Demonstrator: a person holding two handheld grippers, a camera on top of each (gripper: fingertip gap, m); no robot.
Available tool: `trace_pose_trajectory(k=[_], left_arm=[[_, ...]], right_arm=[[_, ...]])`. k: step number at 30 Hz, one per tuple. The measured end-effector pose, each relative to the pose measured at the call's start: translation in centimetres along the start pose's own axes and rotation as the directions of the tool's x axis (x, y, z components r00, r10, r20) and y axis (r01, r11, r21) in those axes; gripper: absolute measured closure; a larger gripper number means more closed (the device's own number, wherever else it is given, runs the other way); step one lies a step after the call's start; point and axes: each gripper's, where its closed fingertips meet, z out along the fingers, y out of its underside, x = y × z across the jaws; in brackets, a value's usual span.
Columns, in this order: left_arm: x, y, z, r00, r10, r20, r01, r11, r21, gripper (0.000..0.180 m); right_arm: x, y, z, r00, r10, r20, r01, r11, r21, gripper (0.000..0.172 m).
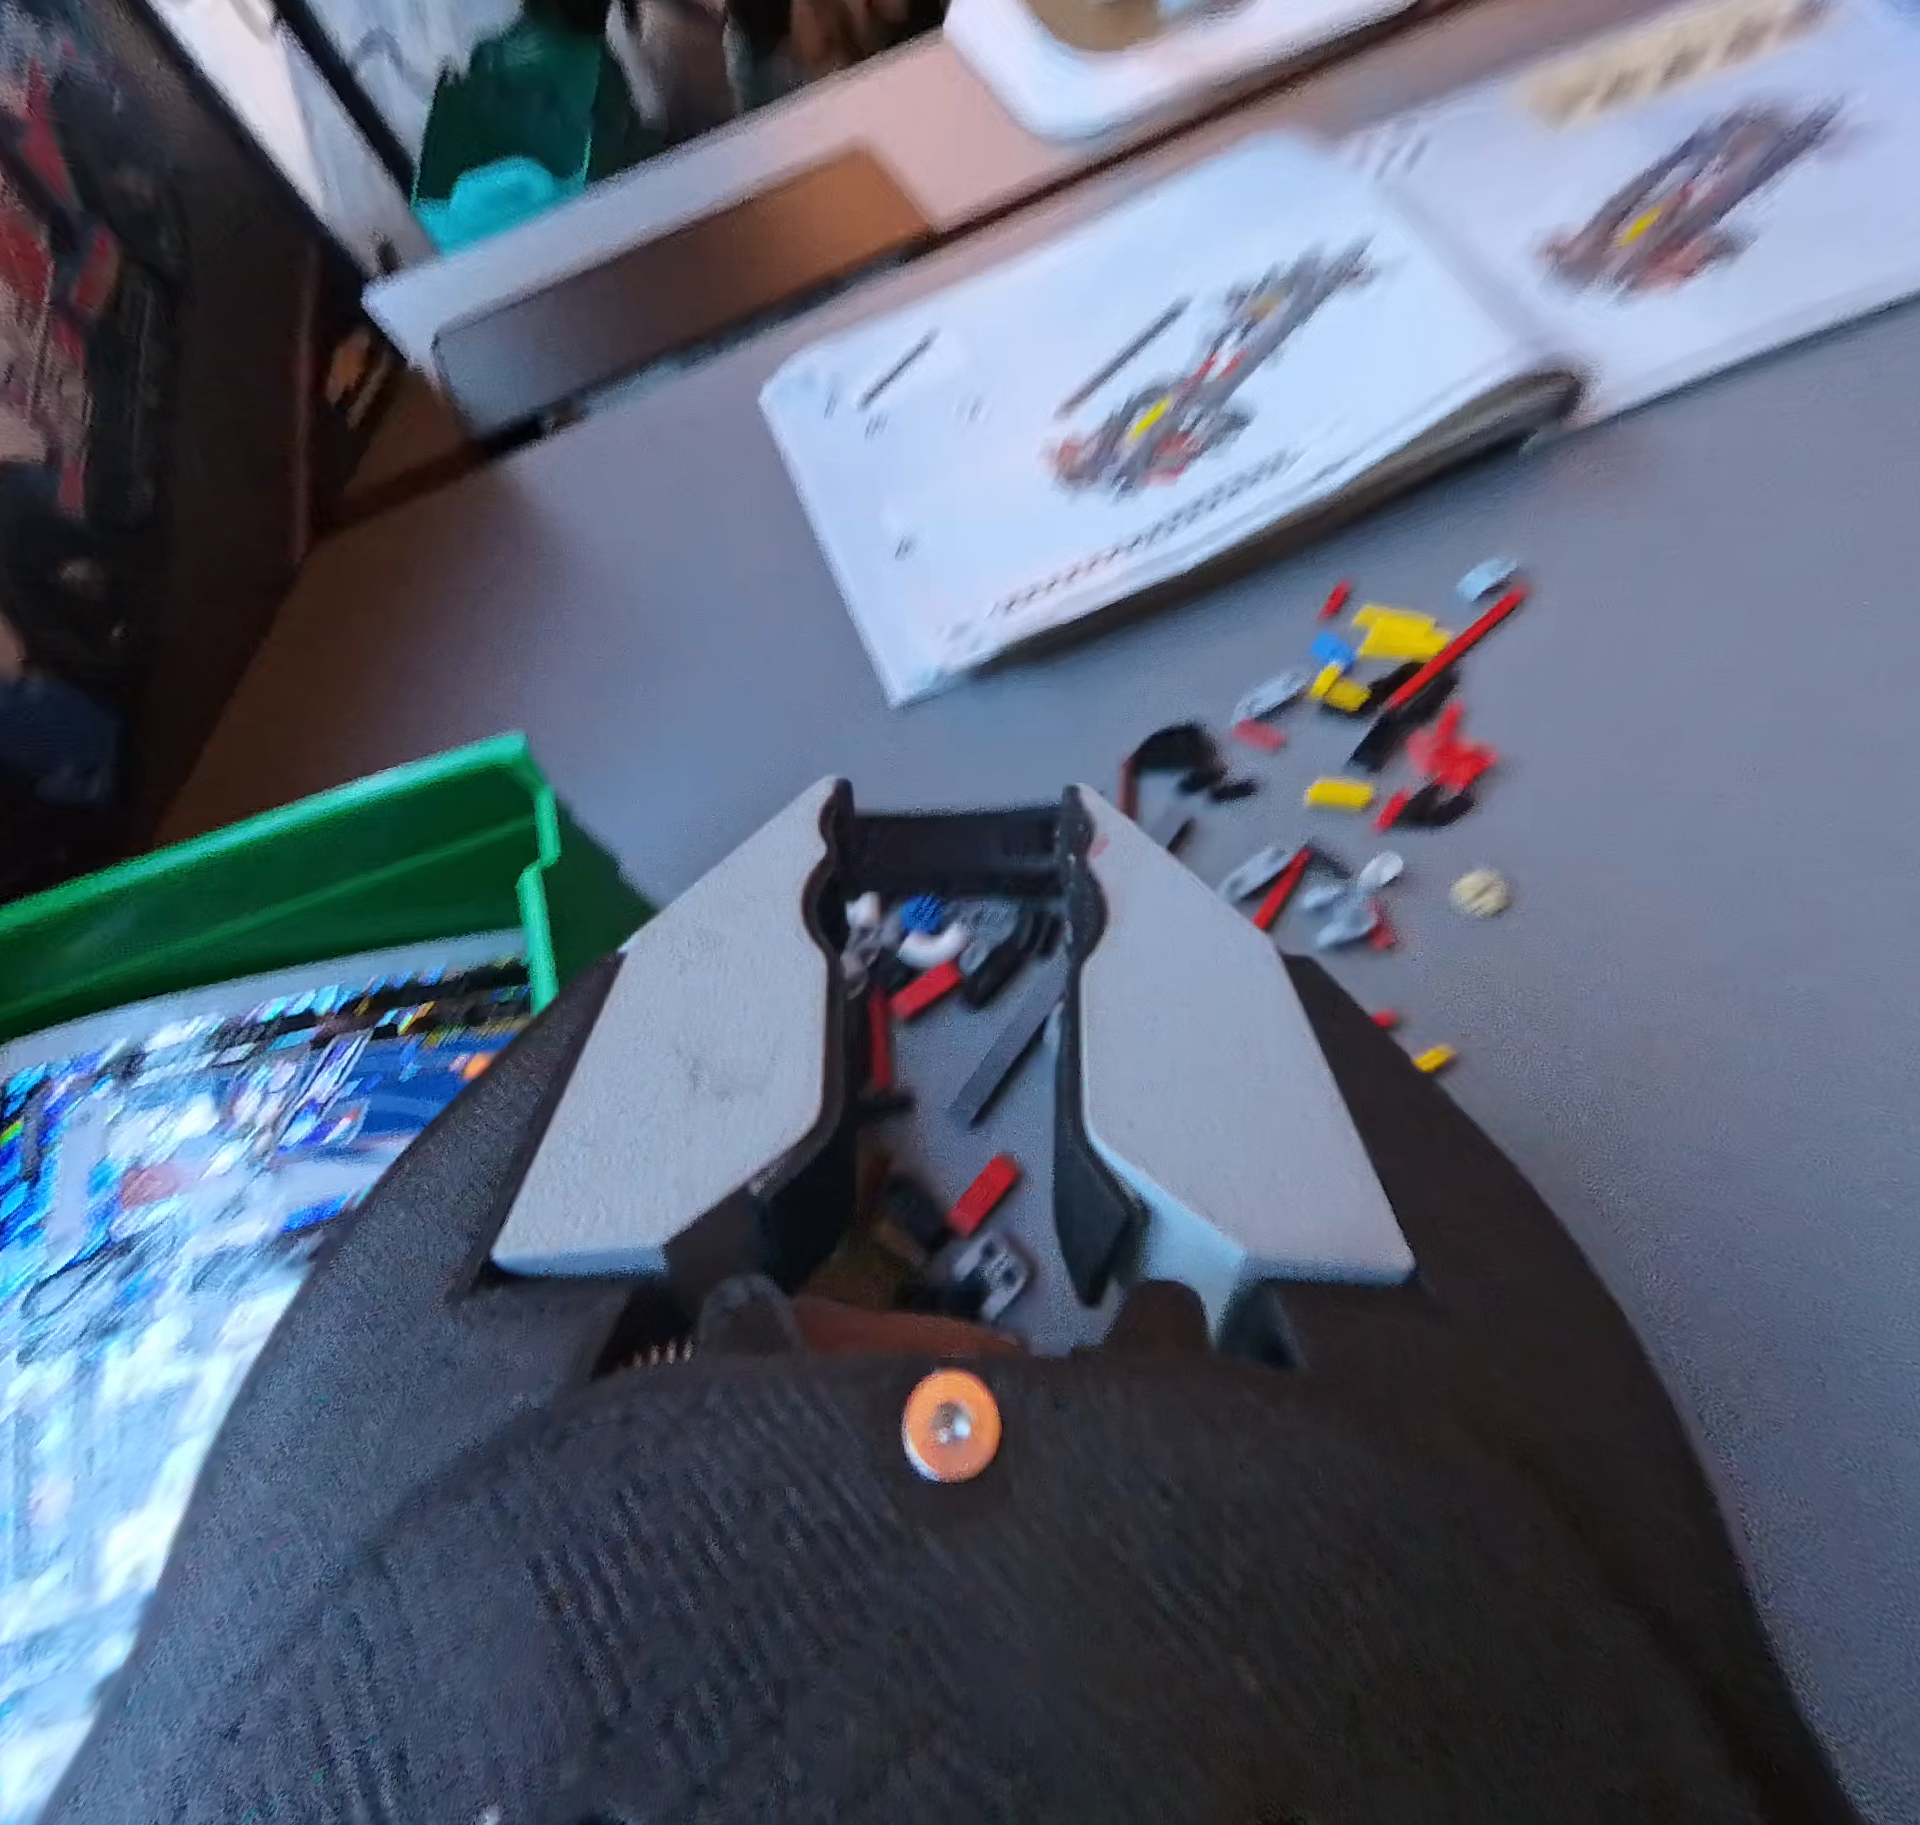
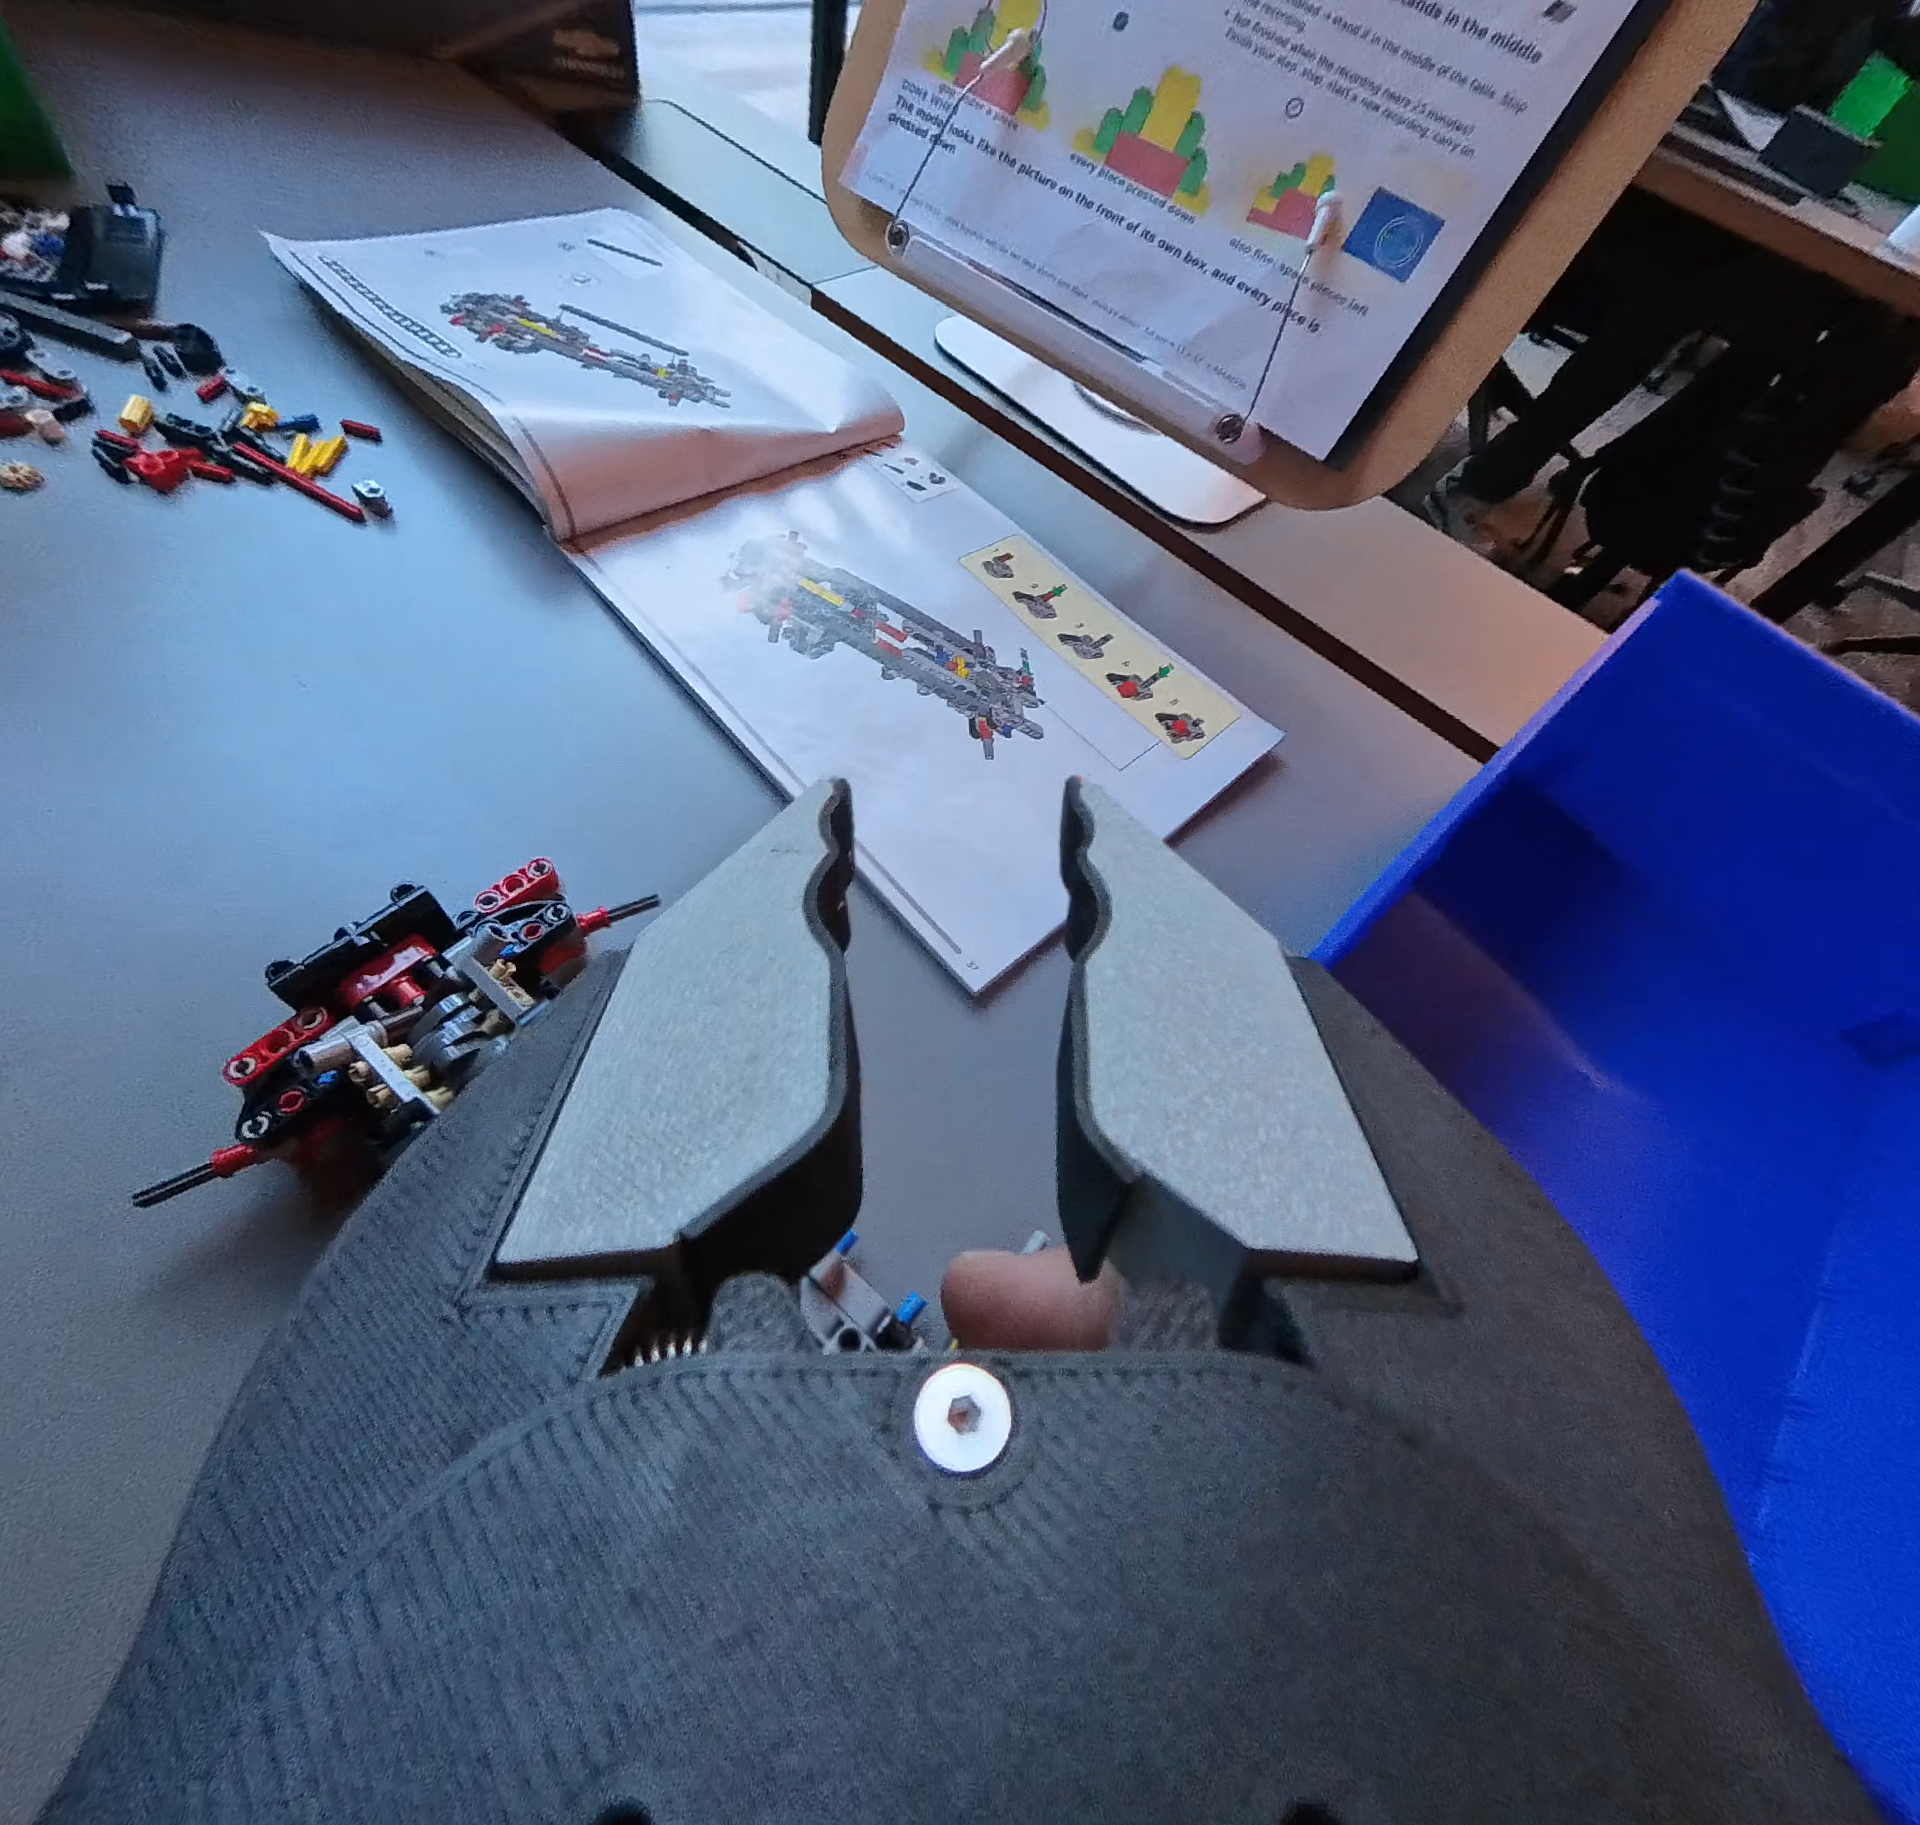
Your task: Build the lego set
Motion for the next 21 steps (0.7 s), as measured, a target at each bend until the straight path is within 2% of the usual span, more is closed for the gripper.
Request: trace_pose_trajectory(k=[4, 7, 9, 12, 14, 15, 16, 18, 21], left_arm=[[-1.7, 3.9, -0.5, 0.995, 0.082, 0.057, -0.068, 0.975, -0.213, 0.142], [-0.2, 5.0, -1.0, 0.994, 0.103, -0.045, -0.111, 0.958, -0.265, 0.15], [0.8, 6.0, 0.0, 0.982, 0.161, -0.095, -0.184, 0.926, -0.33, 0.151], [0.7, 8.4, 2.3, 0.943, 0.301, -0.14, -0.33, 0.814, -0.477, 0.153], [0.9, 9.9, 2.8, 0.928, 0.312, -0.205, -0.373, 0.739, -0.561, 0.155], [1.1, 10.6, 2.8, 0.923, 0.301, -0.24, -0.385, 0.71, -0.59, 0.162], [1.8, 11.5, 2.6, 0.913, 0.283, -0.293, -0.406, 0.672, -0.619, 0.158], [2.5, 11.6, 2.5, 0.89, 0.291, -0.35, -0.453, 0.653, -0.607, 0.174], [1.9, 11.3, 3.2, 0.914, 0.262, -0.31, -0.403, 0.672, -0.621, 0.174]], right_arm=[[-0.4, 0.2, -0.7, 1.0, 0.016, 0.005, -0.016, 1.0, 0.016, 0.136], [-0.4, 0.9, -1.5, 1.0, 0.022, 0.006, -0.022, 1.0, 0.004, 0.137], [-0.6, 1.1, -1.8, 0.999, 0.034, 0.02, -0.034, 0.999, 0.015, 0.137], [-1.0, 0.8, -2.4, 0.998, 0.041, 0.038, -0.043, 0.998, 0.055, 0.138], [-1.3, 0.6, -3.2, 0.999, 0.027, 0.045, -0.031, 0.997, 0.074, 0.138], [-1.4, 0.7, -3.8, 0.999, 0.014, 0.041, -0.018, 0.997, 0.079, 0.139], [-1.3, 0.8, -4.4, 0.999, 0.004, 0.032, -0.007, 0.997, 0.081, 0.139], [-0.9, 1.1, -5.7, 1.0, 0.004, 0.014, -0.005, 0.996, 0.095, 0.141], [0.1, 1.3, -7.4, 0.999, 0.04, -0.002, -0.04, 0.99, 0.139, 0.142]])
